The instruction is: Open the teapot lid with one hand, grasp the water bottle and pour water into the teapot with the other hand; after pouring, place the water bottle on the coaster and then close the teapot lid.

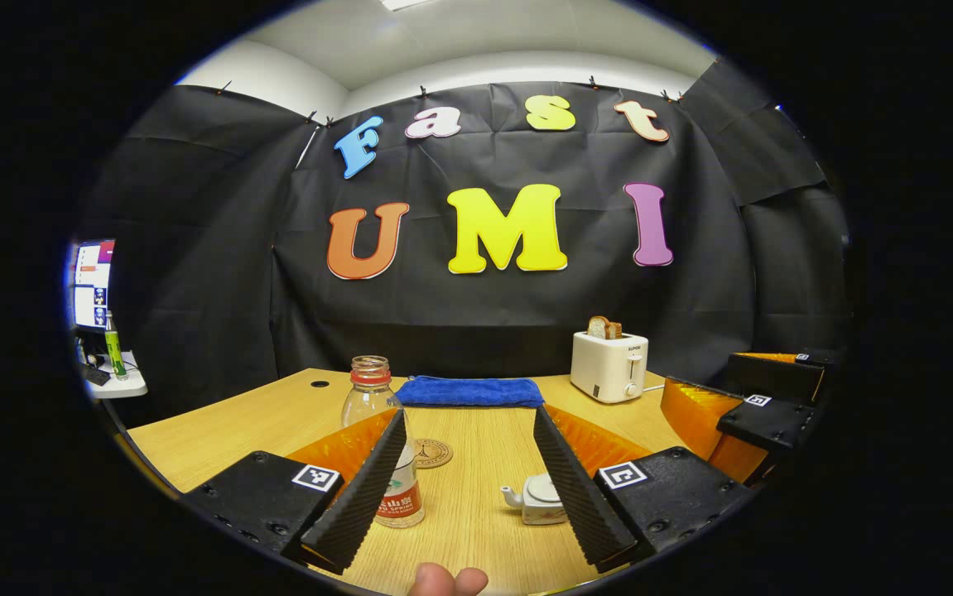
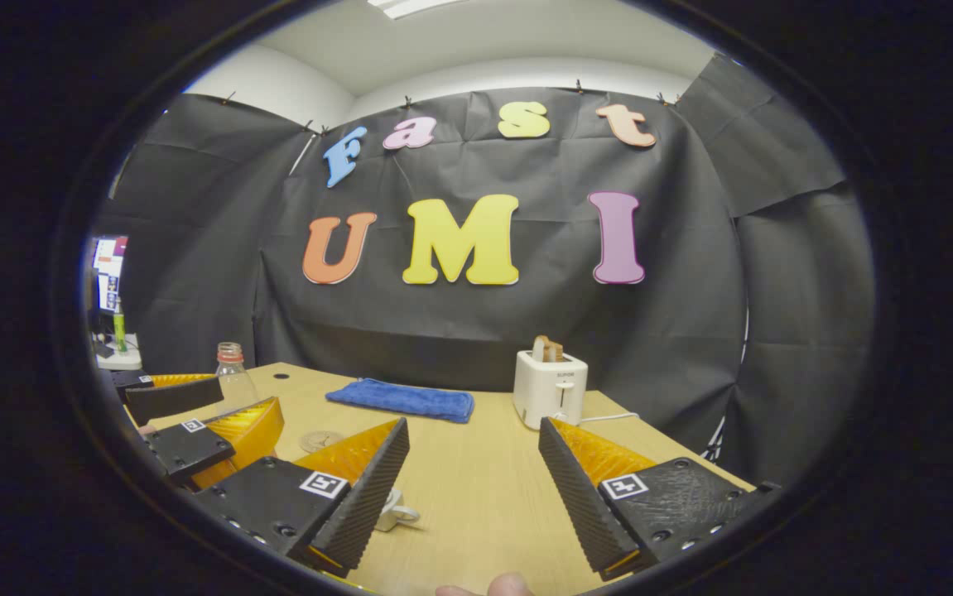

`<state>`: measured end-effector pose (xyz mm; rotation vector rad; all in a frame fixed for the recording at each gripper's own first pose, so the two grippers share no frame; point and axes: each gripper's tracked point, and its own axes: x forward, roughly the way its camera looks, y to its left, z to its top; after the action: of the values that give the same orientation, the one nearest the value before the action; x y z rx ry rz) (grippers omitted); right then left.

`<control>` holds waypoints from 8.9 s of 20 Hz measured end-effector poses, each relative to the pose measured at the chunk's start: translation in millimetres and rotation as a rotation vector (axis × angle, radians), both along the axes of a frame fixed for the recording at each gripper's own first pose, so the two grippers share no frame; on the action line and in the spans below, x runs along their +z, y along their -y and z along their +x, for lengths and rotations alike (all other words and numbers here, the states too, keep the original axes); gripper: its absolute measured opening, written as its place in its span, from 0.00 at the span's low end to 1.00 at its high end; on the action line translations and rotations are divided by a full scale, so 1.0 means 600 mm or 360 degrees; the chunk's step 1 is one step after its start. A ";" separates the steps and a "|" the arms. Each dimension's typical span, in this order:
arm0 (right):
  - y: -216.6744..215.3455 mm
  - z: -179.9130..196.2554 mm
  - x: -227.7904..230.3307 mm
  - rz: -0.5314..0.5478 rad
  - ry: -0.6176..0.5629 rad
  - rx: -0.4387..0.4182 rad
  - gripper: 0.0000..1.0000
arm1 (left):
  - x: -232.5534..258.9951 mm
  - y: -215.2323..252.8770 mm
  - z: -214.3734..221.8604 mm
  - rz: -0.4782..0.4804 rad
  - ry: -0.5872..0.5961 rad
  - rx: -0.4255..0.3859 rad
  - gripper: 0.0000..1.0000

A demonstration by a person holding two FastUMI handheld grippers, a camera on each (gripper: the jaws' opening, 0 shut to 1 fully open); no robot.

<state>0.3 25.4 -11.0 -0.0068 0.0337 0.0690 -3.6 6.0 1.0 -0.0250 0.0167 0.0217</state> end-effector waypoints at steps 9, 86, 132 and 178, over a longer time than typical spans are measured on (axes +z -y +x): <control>-0.107 0.026 -0.081 -0.0002 -0.0146 0.0256 0.98 | -0.012 -0.098 -0.054 0.0043 -0.0012 0.0190 0.98; 0.039 0.016 -0.118 -0.0091 -0.0328 0.0369 0.00 | -0.102 -0.193 0.028 0.1714 -0.0373 0.0129 0.72; 0.132 -0.004 -0.148 -0.0045 -0.0330 0.0279 0.00 | -0.055 -0.095 0.083 0.3170 -0.0254 -0.0097 0.71; 0.095 0.001 -0.099 -0.0007 -0.0283 0.0297 0.00 | -0.138 -0.105 0.077 0.0411 -0.0377 -0.0138 0.71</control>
<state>0.8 -31.7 -70.6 -0.0084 0.2113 0.2560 42.7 69.1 -82.1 0.2368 0.2514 -0.0601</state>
